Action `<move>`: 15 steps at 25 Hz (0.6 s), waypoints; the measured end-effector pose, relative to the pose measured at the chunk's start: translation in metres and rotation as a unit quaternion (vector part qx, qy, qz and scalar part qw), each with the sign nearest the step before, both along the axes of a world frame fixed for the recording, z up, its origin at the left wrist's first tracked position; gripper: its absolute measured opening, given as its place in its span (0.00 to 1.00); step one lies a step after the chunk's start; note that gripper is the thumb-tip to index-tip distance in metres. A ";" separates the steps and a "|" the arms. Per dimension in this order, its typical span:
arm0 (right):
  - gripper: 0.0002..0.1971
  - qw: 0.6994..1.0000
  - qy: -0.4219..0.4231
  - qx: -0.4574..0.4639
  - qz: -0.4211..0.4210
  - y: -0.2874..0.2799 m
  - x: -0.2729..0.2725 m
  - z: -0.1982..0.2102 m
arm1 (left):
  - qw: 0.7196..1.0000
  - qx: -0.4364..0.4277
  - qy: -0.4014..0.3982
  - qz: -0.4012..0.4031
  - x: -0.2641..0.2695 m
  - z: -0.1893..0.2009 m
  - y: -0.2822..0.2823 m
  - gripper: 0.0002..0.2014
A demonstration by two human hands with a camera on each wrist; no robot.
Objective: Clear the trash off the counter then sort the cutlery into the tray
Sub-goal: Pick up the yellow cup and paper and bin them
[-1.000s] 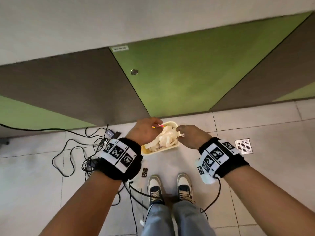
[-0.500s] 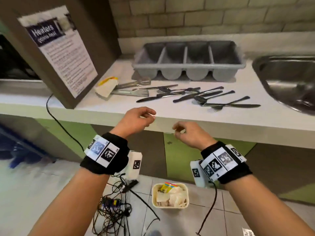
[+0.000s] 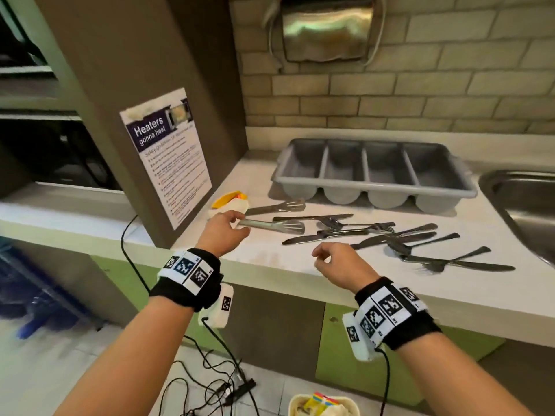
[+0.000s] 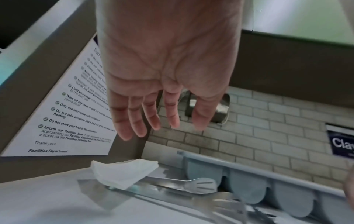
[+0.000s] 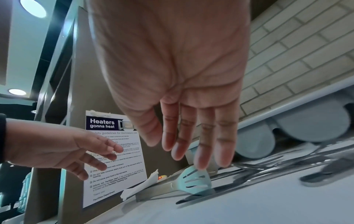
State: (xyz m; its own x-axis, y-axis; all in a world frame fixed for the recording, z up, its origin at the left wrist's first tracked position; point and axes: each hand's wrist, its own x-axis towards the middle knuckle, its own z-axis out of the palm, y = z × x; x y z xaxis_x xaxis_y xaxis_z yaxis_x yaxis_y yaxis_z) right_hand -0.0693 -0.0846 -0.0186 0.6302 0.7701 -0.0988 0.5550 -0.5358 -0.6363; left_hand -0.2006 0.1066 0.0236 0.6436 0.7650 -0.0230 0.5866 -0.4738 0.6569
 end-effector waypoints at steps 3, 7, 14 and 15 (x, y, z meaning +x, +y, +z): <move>0.12 1.000 0.002 -0.002 -0.010 0.057 0.010 0.005 | 0.999 0.009 0.048 -0.006 0.018 -0.005 0.049 0.24; 0.12 1.000 0.003 -0.006 -0.019 0.126 0.025 0.016 | 0.993 0.020 0.104 -0.057 0.046 -0.026 0.095 0.37; 0.14 0.998 -0.040 -0.038 -0.006 0.226 0.063 0.025 | 0.978 -0.009 0.185 -0.098 0.061 -0.054 0.147 0.40; 0.14 0.998 -0.043 -0.035 -0.005 0.238 0.067 0.026 | 0.981 -0.021 0.165 -0.097 0.060 -0.051 0.154 0.33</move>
